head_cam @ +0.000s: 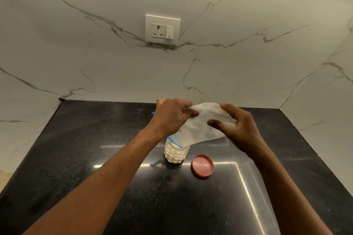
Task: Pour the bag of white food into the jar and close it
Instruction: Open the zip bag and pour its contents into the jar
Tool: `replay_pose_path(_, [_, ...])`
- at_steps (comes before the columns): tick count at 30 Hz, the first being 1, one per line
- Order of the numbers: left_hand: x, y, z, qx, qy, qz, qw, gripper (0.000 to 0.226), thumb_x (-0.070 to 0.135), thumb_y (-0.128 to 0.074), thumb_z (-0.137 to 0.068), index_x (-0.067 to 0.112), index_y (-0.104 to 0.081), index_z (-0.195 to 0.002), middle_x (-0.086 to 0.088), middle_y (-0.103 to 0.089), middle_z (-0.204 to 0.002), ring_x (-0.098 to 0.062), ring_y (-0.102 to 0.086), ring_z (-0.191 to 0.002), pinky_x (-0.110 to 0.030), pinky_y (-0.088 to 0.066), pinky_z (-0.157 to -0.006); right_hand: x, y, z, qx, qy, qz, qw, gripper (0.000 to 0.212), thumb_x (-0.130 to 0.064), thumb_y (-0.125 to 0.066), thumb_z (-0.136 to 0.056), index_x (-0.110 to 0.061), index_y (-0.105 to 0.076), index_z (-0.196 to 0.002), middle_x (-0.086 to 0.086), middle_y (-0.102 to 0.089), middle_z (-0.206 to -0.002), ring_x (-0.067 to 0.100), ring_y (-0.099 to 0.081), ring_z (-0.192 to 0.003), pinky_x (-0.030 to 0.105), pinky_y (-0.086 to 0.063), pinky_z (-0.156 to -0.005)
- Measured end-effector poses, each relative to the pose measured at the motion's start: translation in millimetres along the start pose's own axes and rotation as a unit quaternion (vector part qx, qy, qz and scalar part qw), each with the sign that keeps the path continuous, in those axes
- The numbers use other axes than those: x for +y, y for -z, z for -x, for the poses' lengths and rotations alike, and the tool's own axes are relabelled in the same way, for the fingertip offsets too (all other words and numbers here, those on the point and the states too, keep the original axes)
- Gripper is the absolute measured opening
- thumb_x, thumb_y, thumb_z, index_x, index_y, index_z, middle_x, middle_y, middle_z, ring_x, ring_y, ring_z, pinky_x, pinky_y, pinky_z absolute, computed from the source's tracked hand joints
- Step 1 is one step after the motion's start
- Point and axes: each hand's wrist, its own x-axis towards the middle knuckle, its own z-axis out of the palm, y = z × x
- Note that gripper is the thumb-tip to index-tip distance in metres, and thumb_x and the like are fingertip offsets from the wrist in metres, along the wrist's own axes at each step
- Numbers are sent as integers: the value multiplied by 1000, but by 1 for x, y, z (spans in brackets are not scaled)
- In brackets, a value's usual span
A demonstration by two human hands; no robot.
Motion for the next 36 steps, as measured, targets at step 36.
replay_pose_path(36, [-81, -61, 42, 99, 242, 395, 881, 43, 7, -83, -88, 14, -65, -125, -3, -83, -101, -16, -79, -99, -29, -60, -85, 44, -41, 14, 153, -71, -135, 976, 5, -23, -78, -92, -21, -75, -96, 4, -77, -94, 26, -76, -85, 51, -66, -75])
